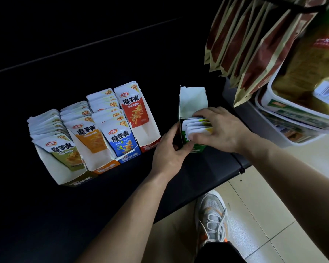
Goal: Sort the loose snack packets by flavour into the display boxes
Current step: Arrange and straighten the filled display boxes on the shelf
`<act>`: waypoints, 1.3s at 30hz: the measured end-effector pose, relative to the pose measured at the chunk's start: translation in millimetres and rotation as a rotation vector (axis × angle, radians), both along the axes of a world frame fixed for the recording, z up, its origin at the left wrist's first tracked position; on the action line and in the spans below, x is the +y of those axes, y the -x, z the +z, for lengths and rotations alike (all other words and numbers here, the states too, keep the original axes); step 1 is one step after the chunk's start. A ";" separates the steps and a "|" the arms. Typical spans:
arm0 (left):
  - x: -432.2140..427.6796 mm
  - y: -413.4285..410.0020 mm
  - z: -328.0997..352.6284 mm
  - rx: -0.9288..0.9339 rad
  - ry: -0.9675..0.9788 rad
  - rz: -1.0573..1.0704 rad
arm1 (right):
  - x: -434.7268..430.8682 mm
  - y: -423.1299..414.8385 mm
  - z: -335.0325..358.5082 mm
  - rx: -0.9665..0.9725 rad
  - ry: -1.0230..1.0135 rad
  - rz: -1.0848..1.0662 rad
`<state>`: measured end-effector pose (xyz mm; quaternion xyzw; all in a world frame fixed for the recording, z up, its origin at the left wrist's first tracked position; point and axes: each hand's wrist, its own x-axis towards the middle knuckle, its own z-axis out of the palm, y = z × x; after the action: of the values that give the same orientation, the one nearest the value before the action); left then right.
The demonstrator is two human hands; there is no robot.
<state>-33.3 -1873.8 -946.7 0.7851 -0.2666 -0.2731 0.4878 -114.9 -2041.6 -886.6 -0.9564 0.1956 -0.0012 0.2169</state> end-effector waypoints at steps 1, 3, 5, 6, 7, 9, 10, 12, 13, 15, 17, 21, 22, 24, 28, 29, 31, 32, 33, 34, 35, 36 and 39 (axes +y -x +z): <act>0.0 -1.3 0.6 -0.014 0.007 -0.006 | 0.5 -2.2 1.3 0.006 -0.006 -0.006; 0.5 -3.4 0.8 -0.020 0.014 -0.006 | 1.2 -8.3 4.6 0.026 -0.045 -0.032; 1.4 -4.8 0.0 -0.009 0.019 0.004 | -1.2 -13.7 7.5 0.045 -0.075 -0.036; 1.8 -5.4 -1.4 -0.006 0.017 0.007 | -2.9 -15.2 7.9 0.046 -0.082 -0.027; 2.0 -5.6 -2.4 -0.004 0.016 0.003 | -4.4 -15.6 7.8 0.041 -0.080 -0.014; 1.8 -4.8 -4.8 -0.004 0.016 -0.018 | -5.4 -13.3 6.7 0.021 -0.041 0.009; 1.4 -4.2 -6.1 -0.006 0.015 -0.028 | -5.0 -11.3 5.4 0.012 -0.020 0.010; 0.5 -3.7 -8.3 -0.012 0.016 -0.037 | -3.9 -7.6 2.1 -0.001 0.006 -0.009; 0.6 -3.1 -8.4 -0.014 0.022 -0.038 | -4.0 -6.1 0.4 0.000 0.017 -0.024; 1.1 -2.6 -7.2 -0.027 0.041 -0.040 | -4.5 -4.4 0.8 0.049 0.027 -0.037; 1.1 -2.6 -4.8 -0.041 0.057 -0.041 | -6.8 -3.0 2.6 0.113 0.002 -0.015; -0.1 -2.3 2.7 -0.093 0.074 -0.035 | -9.9 1.2 10.2 0.102 -0.032 0.043; -1.1 -2.8 3.5 -0.095 0.074 -0.037 | -10.3 1.7 9.4 0.102 -0.005 0.040; -3.4 -3.1 6.3 -0.082 0.070 -0.054 | -8.9 3.2 8.4 0.122 -0.002 -0.002; -7.8 -0.4 12.0 -0.139 0.042 -0.115 | 1.5 14.3 8.2 0.051 -0.113 -0.115; -8.2 0.8 13.6 -0.141 0.028 -0.116 | 5.3 19.8 5.2 -0.008 -0.174 -0.164; -8.9 2.1 14.0 -0.125 0.003 -0.110 | 12.8 32.1 -4.3 -0.118 -0.345 -0.256; -9.3 2.7 12.6 -0.118 -0.011 -0.111 | 16.8 37.9 -11.0 -0.162 -0.420 -0.285; -10.3 3.7 10.8 -0.108 -0.025 -0.121 | 20.2 42.2 -18.7 -0.193 -0.491 -0.300; -11.4 5.2 9.3 -0.092 -0.042 -0.138 | 24.5 44.7 -24.1 -0.210 -0.567 -0.311; -12.5 6.3 7.9 -0.079 -0.058 -0.152 | 28.5 44.6 -27.6 -0.229 -0.645 -0.309; -13.2 7.1 6.5 -0.070 -0.067 -0.164 | 32.2 42.3 -29.4 -0.247 -0.700 -0.301; -12.9 6.1 3.2 -0.090 -0.076 -0.190 | 39.1 32.7 -32.6 -0.301 -0.700 -0.265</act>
<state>-39.4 -1886.7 -943.4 0.7857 -0.3509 -0.2926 0.4170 -147.5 -2002.5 -919.1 -0.7803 0.2720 -0.1023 0.5538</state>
